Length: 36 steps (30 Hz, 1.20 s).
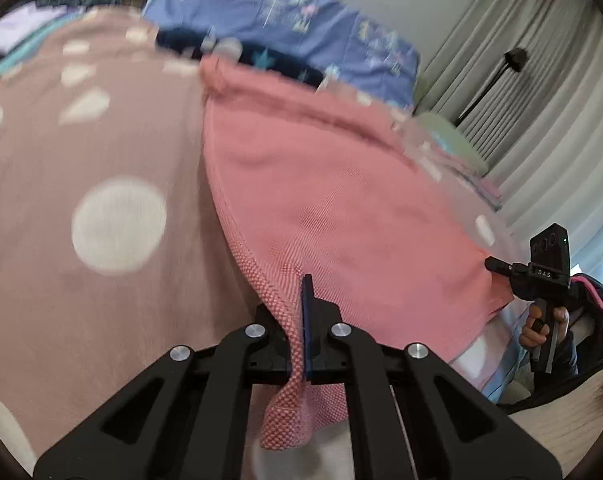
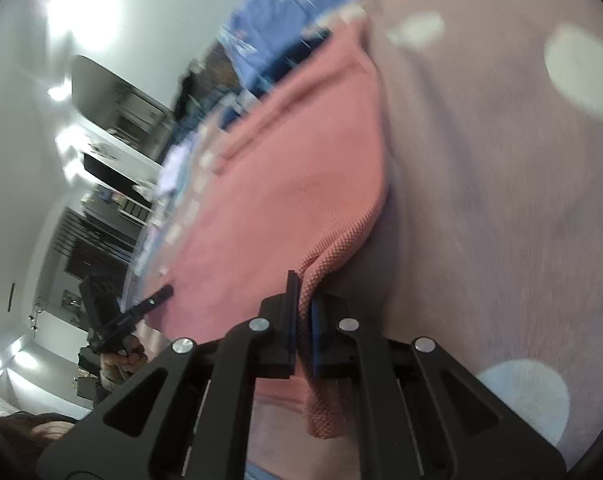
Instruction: Fold small clothes
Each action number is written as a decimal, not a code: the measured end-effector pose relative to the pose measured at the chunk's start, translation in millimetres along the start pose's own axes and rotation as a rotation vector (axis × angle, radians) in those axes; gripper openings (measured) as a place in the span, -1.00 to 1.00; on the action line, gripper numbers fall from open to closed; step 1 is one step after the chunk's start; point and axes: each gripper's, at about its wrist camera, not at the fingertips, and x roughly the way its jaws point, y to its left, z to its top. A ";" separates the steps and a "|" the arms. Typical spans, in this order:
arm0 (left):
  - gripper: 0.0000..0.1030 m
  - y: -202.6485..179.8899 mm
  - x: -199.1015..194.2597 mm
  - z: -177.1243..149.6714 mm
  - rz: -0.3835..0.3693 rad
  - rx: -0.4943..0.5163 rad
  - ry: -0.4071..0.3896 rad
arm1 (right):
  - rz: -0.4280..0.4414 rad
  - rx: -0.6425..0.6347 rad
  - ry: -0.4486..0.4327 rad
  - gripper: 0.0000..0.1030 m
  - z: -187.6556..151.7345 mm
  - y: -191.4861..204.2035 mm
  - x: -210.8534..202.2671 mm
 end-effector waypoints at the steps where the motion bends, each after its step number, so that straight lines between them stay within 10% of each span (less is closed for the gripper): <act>1: -0.93 -6.2 -10.2 6.4 -0.006 0.016 -0.034 | 0.021 -0.023 -0.036 -0.90 5.0 9.4 -9.7; 16: -0.96 -79.1 -158.2 2.0 -0.056 0.136 -0.387 | 0.145 -0.234 -0.353 -0.96 -13.6 94.2 -155.5; 36: -0.96 -48.3 -33.5 102.3 0.139 0.133 -0.251 | -0.165 -0.204 -0.321 -0.95 91.2 59.1 -26.6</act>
